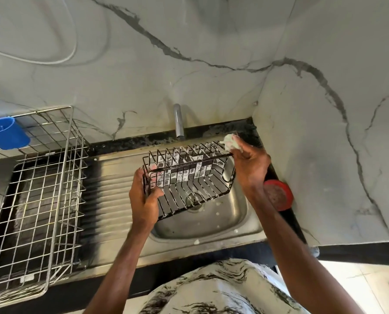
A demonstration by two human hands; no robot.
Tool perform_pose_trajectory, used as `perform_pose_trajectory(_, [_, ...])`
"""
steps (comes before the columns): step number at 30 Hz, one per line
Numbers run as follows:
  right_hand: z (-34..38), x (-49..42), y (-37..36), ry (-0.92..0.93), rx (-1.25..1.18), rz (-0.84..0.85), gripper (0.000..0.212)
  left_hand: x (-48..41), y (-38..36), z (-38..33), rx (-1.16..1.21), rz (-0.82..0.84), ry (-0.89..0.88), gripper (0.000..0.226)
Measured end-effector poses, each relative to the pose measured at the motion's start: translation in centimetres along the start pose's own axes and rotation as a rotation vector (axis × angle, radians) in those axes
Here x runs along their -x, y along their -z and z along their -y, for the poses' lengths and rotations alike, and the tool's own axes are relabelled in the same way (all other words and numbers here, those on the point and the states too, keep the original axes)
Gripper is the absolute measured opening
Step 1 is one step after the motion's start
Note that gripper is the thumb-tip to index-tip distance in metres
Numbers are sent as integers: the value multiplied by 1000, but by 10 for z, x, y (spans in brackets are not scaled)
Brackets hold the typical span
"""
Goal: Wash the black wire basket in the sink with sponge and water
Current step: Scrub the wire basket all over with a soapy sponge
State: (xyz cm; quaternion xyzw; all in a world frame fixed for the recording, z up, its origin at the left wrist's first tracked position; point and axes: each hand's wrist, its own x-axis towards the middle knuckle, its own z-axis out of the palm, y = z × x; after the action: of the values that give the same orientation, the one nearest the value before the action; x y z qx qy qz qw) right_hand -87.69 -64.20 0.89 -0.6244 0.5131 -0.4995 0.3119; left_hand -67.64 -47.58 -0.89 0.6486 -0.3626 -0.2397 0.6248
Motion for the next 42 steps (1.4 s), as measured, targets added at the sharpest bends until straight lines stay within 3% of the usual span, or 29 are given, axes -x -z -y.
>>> perform_pose_trajectory(2, [-5, 7, 4, -89, -140, -91, 35, 3, 0, 3, 20, -10, 14, 43])
perform_pose_trajectory(4, [-8, 8, 12, -285, -438, -158, 37, 5, 0, 8, 62, -10, 51, 41])
perform_pose_trajectory(6, [-10, 11, 21, -380, -568, -149, 35, 7, 0, 13, 93, -17, 89, 40])
perform_pose_trajectory(11, [-13, 24, 27, -94, -204, 50, 30, 6, -4, 14, 99, -16, 88, 37])
perform_pose_trajectory(14, [-12, 22, 18, -14, 40, 36, 37, 8, -5, 14, 83, -30, 64, 36])
perform_pose_trajectory(21, [-22, 58, 15, -250, 122, 83, 31, 7, -8, 13, 308, -258, 253, 33])
perform_pose_trajectory(24, [-13, 43, 15, -159, 197, 77, 32, 14, -10, 12, 309, -244, 247, 37])
perform_pose_trajectory(28, [2, 26, 11, -67, 203, 58, 29, 17, -17, 7, 354, -309, 283, 23])
perform_pose_trajectory(30, [-4, 38, 7, -234, 134, 51, 19, 16, -16, 5, 370, -324, 264, 23])
perform_pose_trajectory(33, [-11, 45, 0, -650, -175, 68, 13, 20, -16, 0, 352, -294, 242, 29])
perform_pose_trajectory(35, [-3, 39, -2, -756, -312, 66, 14, 28, -15, -1, 370, -251, 263, 33])
perform_pose_trajectory(40, [17, 14, 2, -407, -71, 39, 26, 26, 23, 16, 430, 29, 424, 60])
perform_pose_trajectory(42, [26, 4, 5, -302, -29, 37, 27, 18, 41, 18, 546, 186, 546, 107])
